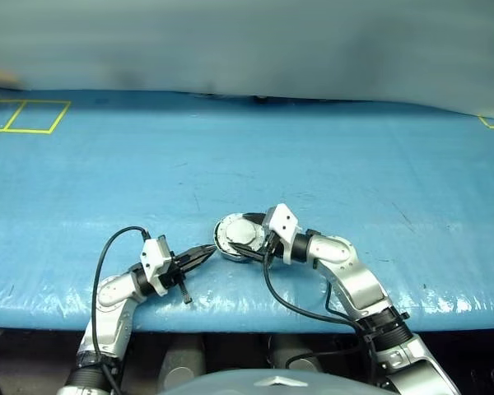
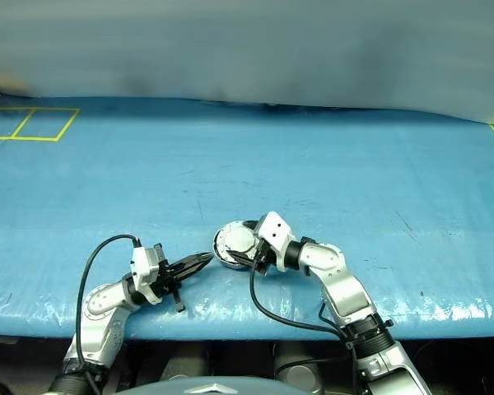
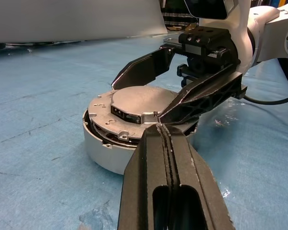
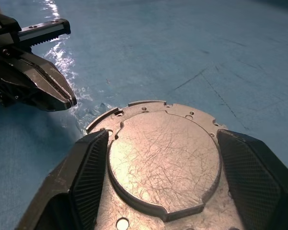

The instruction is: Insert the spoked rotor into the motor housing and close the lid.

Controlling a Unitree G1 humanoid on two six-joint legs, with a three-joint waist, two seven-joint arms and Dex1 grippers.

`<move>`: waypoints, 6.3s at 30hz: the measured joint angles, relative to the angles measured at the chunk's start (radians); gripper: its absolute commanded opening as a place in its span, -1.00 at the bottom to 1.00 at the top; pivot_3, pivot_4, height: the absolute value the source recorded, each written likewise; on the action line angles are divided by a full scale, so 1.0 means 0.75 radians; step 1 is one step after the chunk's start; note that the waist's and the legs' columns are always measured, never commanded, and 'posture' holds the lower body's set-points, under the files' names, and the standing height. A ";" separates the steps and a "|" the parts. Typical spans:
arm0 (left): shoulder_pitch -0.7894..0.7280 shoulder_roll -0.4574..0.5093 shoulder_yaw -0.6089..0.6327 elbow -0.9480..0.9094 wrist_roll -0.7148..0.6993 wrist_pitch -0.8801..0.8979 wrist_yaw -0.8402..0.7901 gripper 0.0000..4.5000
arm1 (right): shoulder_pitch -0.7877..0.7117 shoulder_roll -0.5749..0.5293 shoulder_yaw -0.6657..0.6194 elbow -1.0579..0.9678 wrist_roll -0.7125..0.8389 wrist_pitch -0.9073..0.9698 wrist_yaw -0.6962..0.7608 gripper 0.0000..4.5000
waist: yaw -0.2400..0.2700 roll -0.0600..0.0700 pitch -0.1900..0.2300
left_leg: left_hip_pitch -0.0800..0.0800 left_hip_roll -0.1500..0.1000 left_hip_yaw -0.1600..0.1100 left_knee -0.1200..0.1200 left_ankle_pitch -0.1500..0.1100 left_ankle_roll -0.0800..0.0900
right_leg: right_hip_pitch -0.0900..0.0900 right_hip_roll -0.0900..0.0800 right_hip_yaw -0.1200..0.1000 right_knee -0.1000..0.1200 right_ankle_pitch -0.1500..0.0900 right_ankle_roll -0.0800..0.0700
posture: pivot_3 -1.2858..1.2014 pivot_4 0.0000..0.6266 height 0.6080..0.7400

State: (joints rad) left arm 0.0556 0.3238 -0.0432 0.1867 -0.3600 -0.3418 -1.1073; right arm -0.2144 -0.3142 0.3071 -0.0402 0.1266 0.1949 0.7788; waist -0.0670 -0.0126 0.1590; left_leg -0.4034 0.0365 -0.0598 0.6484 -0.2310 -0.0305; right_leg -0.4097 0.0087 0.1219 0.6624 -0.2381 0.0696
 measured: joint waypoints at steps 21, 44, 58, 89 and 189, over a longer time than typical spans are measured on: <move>-0.004 -0.002 -0.010 0.084 0.006 -0.030 -0.012 -1.00 | 0.001 0.070 0.046 -0.063 -0.011 0.129 -0.106 0.33 | -0.003 0.000 0.000 | 0.000 0.000 0.000 -0.001 0.000 0.000 | -0.001 0.000 0.000 0.000 0.000 0.000 | 0.03 -0.52 1.00; -0.016 -0.031 0.029 0.085 -0.031 0.024 0.055 -1.00 | -0.053 0.030 0.057 0.026 -0.054 0.040 -0.074 0.33 | -0.002 0.000 0.000 | 0.003 0.000 0.000 0.000 0.000 0.000 | 0.002 0.000 0.000 0.000 0.000 0.000 | 0.03 -0.52 1.00; -0.191 -0.013 -0.005 0.078 0.018 0.191 0.159 -1.00 | -0.046 0.030 0.064 0.017 -0.055 0.040 -0.085 0.33 | -0.002 -0.001 -0.001 | 0.004 0.000 0.000 -0.001 0.000 0.000 | 0.003 0.001 0.000 0.000 0.000 0.000 | 0.03 -0.52 1.00; -0.203 0.044 -0.060 0.098 0.163 0.172 0.225 -1.00 | 0.115 0.109 -0.393 -0.230 0.582 0.659 -0.234 0.99 | 0.007 0.002 -0.003 | 0.007 -0.001 0.000 -0.004 0.000 0.000 | 0.007 -0.002 0.000 -0.004 -0.001 -0.002 | 0.03 -0.52 1.00; -0.250 -0.314 0.407 -0.026 -0.902 1.431 0.299 0.11 | 0.059 0.378 -0.541 -0.150 1.159 0.842 -0.431 0.72 | -0.023 0.003 0.005 | -0.012 0.000 -0.003 -0.004 -0.001 0.000 | -0.012 0.001 -0.002 -0.004 0.000 0.002 | 0.03 -0.52 1.00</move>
State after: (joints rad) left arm -0.1319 0.0882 0.2624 0.1674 -1.0369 0.7315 -0.8834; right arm -0.1703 -0.0305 -0.0983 -0.1531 0.9961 0.8261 0.4556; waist -0.0839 -0.0102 0.1629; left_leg -0.4125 0.0368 -0.0624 0.6453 -0.2316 -0.0305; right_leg -0.4184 0.0096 0.1204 0.6591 -0.2380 0.0712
